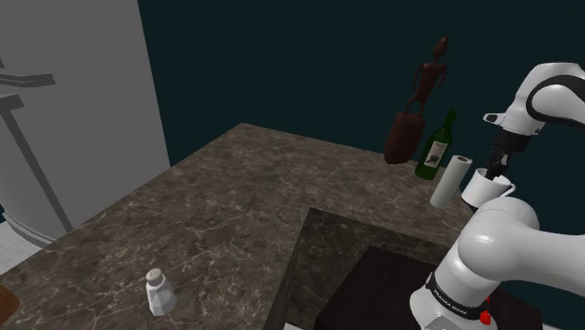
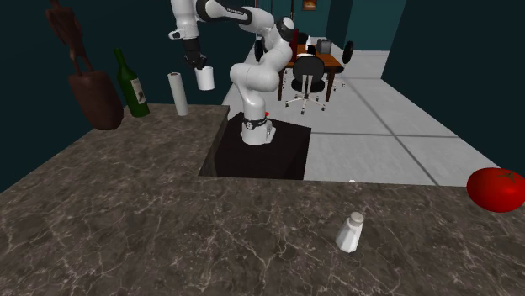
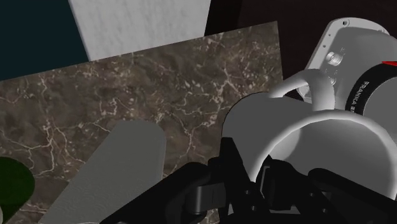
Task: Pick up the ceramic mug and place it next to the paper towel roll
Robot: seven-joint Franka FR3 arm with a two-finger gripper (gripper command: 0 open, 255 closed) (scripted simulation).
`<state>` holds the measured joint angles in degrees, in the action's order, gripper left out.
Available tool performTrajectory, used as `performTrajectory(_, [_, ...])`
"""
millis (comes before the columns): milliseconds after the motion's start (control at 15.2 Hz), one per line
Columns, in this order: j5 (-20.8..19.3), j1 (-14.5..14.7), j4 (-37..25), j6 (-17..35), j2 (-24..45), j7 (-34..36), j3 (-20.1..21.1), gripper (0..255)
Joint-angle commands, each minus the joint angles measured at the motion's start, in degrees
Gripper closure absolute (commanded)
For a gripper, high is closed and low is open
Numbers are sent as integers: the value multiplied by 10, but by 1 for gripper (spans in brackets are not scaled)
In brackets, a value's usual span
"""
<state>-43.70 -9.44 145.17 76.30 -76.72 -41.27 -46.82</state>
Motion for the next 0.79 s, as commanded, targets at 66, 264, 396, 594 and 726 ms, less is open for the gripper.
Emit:
performTrajectory(66, [-16,-7,21,13,-9,1,-17,255])
performTrajectory(264, [-33,-14,40,27,-16,2,-35,255])
performTrajectory(396, [-45,-18,53,35,-20,2,-47,255])
performTrajectory(594, [-63,-25,70,49,-26,3,-67,255])
performTrajectory(726, [-76,-29,81,58,-29,3,-81,255])
